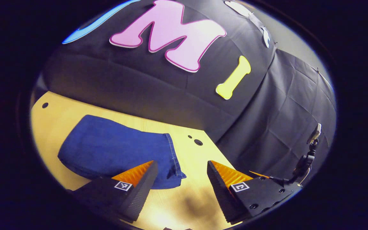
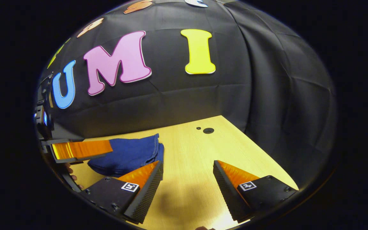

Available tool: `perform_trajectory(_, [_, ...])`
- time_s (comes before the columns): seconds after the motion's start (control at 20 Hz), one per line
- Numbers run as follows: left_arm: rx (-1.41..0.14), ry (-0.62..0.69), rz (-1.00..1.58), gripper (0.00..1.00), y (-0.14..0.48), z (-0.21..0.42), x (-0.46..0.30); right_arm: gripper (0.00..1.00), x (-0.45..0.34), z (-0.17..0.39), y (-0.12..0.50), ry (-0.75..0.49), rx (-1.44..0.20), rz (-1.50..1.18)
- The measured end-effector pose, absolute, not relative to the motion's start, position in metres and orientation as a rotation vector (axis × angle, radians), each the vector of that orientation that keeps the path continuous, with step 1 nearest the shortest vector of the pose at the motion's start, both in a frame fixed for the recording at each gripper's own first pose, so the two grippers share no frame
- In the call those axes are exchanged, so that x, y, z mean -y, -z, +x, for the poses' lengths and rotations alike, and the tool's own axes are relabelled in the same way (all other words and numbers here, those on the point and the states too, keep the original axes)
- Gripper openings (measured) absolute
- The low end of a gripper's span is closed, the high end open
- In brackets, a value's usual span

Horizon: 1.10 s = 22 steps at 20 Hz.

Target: Grasp the waist and the cuffs of the jeans and fold them to make the two legs overlap; first hold the waist and fold one-third of the jeans toward the cuffs, then hold the cuffs and fold the remaining one-third in the same direction to finish folding.

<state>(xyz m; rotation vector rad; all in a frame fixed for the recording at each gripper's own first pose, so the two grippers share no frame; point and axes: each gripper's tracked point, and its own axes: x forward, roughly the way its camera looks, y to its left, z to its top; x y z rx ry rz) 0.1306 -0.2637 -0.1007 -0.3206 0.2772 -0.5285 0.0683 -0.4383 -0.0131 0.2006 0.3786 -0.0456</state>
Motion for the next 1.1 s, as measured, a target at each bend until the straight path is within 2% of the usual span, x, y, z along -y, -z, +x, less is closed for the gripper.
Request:
perform_trajectory(0.35, [-0.002,0.237,-0.07,0.96,-0.015,0.041,0.107,0.97,0.397,0.015,-0.118,-0.016,-0.208,0.159])
perform_trajectory(0.65, [0.095,0.1,-0.08,0.97,-0.048,-0.061,0.025,0.97,0.371,-0.041,-0.219,-0.039,0.015,0.065])
perform_trajectory(0.8, [0.09,0.044,-0.103,0.96,-0.036,-0.095,0.003,0.96,0.354,-0.076,-0.223,-0.057,0.026,0.075])
perform_trajectory(1.1, [0.035,-0.006,-0.128,0.96,-0.004,-0.131,-0.02,0.96,0.346,-0.145,-0.182,-0.075,-0.111,0.053])
